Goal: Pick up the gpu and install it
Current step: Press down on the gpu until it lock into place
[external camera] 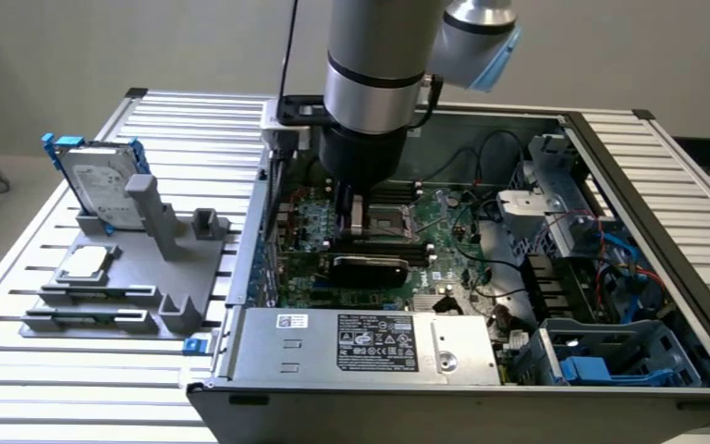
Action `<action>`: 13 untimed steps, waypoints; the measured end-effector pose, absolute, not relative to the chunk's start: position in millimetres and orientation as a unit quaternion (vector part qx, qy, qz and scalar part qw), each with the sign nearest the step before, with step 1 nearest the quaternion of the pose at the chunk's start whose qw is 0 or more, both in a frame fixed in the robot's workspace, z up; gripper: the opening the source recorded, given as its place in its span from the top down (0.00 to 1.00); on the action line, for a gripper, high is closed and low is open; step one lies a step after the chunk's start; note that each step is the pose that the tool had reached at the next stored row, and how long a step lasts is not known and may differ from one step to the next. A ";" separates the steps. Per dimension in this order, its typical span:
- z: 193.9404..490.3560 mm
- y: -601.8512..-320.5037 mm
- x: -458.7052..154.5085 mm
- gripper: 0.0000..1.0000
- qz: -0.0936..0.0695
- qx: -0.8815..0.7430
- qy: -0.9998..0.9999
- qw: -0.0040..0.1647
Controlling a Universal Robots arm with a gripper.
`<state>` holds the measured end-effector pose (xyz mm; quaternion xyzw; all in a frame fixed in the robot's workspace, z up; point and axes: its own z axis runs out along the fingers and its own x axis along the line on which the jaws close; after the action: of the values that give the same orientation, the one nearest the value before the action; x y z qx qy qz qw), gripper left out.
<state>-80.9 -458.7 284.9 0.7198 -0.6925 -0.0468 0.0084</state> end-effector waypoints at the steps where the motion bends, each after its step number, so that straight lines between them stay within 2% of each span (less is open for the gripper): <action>1: 285.3 -458.7 -81.1 0.89 -0.047 0.720 -0.692 0.008; 13: 287.8 -458.8 -83.5 0.89 -0.044 0.720 -0.693 0.014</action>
<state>-83.5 -458.8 287.8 0.7197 -0.6928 -0.0441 0.0140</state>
